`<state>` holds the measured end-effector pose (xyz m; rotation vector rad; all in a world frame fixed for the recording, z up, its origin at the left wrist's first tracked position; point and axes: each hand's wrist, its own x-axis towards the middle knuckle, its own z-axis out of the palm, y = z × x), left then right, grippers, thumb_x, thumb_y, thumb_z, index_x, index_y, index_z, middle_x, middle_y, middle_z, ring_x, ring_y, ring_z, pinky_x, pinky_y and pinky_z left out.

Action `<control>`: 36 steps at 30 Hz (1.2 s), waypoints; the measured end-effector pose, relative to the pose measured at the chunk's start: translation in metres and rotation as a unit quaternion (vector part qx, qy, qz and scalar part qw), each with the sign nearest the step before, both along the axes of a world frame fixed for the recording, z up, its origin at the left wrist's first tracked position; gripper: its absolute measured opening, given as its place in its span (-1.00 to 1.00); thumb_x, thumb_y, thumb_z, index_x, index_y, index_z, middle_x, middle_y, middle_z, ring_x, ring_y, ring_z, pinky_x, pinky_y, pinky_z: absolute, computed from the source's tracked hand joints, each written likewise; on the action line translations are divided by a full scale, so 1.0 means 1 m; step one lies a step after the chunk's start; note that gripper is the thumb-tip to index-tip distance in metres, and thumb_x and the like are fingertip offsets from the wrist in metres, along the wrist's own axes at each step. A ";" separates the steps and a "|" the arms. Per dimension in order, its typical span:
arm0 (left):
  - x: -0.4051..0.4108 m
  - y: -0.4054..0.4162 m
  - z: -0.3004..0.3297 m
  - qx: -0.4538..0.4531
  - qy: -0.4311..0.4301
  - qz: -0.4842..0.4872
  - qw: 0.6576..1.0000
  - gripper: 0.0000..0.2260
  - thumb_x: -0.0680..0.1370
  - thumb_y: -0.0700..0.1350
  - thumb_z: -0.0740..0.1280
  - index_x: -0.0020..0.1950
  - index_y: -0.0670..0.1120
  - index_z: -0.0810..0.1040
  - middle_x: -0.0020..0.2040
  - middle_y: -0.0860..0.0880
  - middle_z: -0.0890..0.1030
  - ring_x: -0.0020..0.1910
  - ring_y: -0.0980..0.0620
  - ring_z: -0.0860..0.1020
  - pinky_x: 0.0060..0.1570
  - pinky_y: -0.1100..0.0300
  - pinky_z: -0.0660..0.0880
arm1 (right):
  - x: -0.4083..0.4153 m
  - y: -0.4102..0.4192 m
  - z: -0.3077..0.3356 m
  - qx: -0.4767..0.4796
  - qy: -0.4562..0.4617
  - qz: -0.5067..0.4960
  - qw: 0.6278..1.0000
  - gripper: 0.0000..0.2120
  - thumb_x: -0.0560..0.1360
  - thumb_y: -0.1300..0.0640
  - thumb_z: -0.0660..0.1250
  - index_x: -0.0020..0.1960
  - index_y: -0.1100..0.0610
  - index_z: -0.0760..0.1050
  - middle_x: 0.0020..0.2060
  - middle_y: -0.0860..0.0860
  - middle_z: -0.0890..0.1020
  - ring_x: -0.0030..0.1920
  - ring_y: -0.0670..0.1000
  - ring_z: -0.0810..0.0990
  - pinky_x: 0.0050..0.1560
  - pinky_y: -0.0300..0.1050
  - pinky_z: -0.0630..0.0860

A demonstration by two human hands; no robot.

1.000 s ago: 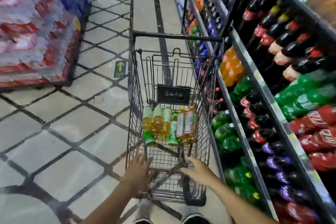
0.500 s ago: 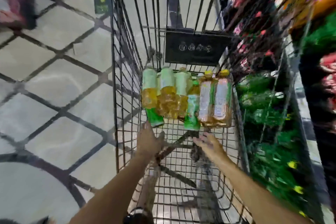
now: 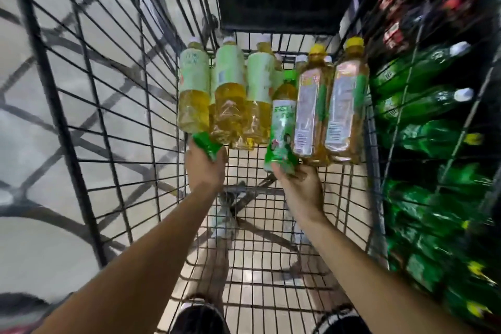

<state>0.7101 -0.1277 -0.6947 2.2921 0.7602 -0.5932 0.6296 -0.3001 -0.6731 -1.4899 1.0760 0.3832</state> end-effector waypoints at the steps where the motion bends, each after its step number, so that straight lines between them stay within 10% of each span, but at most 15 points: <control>1: -0.001 0.002 0.002 0.007 0.000 -0.009 1.000 -0.48 0.56 -0.10 0.45 0.45 -0.19 0.35 0.22 -0.22 0.57 0.18 -0.21 0.56 0.15 -0.01 0.51 | -0.004 0.001 0.001 0.005 0.003 -0.008 1.000 -0.63 0.43 0.15 0.56 0.15 0.23 0.53 -0.06 -0.02 0.69 -0.15 -0.25 0.66 -0.10 -0.31 0.53; 8: -0.014 0.014 0.018 0.019 0.034 -0.062 0.997 -0.45 0.58 0.11 0.37 0.45 -0.09 0.28 0.24 -0.17 0.55 0.17 -0.21 0.58 0.16 -0.19 0.57 | -0.043 0.007 0.022 0.007 0.000 0.020 1.000 -0.58 0.41 0.21 0.57 0.13 0.22 0.42 -0.08 -0.04 0.69 -0.20 -0.30 0.68 -0.19 -0.39 0.58; 15: -0.083 0.002 0.032 0.011 0.074 -0.046 0.996 -0.46 0.52 0.02 0.46 0.37 -0.20 0.36 0.16 -0.24 0.51 0.16 -0.27 0.53 0.09 -0.21 0.57 | -0.090 0.008 0.028 0.004 0.060 0.104 0.993 -0.51 0.34 -0.16 0.57 0.18 -0.01 0.56 -0.01 -0.14 0.72 0.01 -0.15 0.69 0.05 -0.09 0.63; 21: -0.144 0.010 0.043 0.020 0.120 -0.047 0.991 -0.31 0.48 -0.09 0.52 0.51 -0.18 0.27 0.26 -0.22 0.43 0.25 -0.23 0.44 0.24 -0.18 0.50 | -0.119 0.011 0.021 -0.099 0.145 0.196 0.965 -0.34 0.15 -0.45 0.51 0.09 -0.11 0.45 -0.01 -0.16 0.58 -0.04 -0.10 0.62 -0.17 0.00 0.65; 29: -0.146 0.005 0.044 0.009 0.172 -0.058 0.983 -0.17 0.48 -0.02 0.53 0.57 -0.23 0.13 0.36 -0.27 0.34 0.33 -0.26 0.40 0.34 -0.20 0.44 | -0.143 0.012 0.006 -0.167 0.219 0.297 0.914 -0.24 0.24 -0.25 0.60 0.27 0.02 0.36 0.16 -0.03 0.45 0.17 0.01 0.45 -0.07 -0.12 0.42; 36: -0.121 0.002 0.035 -0.077 0.113 0.027 0.990 -0.46 0.65 0.04 0.31 0.55 -0.12 0.25 0.43 -0.20 0.39 0.41 -0.20 0.41 0.34 -0.20 0.48 | -0.096 0.010 -0.003 -0.029 0.110 0.168 0.979 -0.49 0.60 -0.20 0.23 0.45 0.04 0.35 0.28 0.03 0.52 0.10 0.00 0.58 -0.23 -0.32 0.48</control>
